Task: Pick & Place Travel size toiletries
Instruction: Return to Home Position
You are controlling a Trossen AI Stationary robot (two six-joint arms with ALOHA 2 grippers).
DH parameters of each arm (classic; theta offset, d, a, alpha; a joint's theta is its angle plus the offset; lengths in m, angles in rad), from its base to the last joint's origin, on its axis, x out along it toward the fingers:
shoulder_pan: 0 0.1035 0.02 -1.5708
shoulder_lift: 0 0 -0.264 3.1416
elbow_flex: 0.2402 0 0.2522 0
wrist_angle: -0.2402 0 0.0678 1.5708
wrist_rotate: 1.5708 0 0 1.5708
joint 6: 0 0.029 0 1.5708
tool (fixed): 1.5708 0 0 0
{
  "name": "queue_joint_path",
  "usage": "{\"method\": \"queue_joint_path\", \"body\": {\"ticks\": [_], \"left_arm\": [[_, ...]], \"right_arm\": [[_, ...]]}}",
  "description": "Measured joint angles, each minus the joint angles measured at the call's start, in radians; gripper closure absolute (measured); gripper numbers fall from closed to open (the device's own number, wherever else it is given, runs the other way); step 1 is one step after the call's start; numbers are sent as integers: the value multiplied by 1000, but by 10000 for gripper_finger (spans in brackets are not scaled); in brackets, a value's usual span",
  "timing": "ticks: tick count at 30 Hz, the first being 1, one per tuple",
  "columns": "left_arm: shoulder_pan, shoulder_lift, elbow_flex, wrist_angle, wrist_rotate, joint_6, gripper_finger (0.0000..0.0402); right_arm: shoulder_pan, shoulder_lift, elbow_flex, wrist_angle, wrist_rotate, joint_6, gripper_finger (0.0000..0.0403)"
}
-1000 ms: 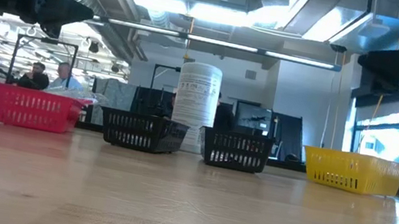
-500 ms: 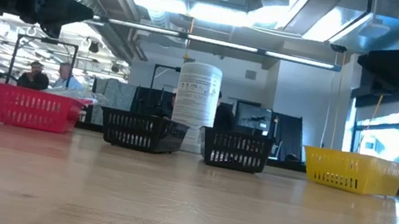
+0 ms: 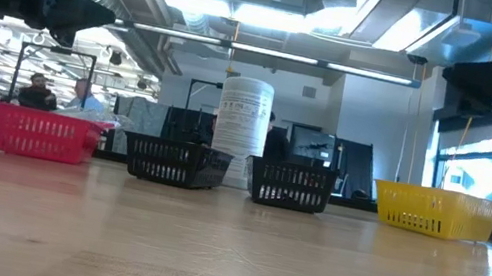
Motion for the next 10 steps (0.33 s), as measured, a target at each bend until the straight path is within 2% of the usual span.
{"method": "queue_joint_path", "body": {"ticks": [10], "left_arm": [[0,0,0,0,0,0,396]], "right_arm": [[0,0,0,0,0,0,328]]}}
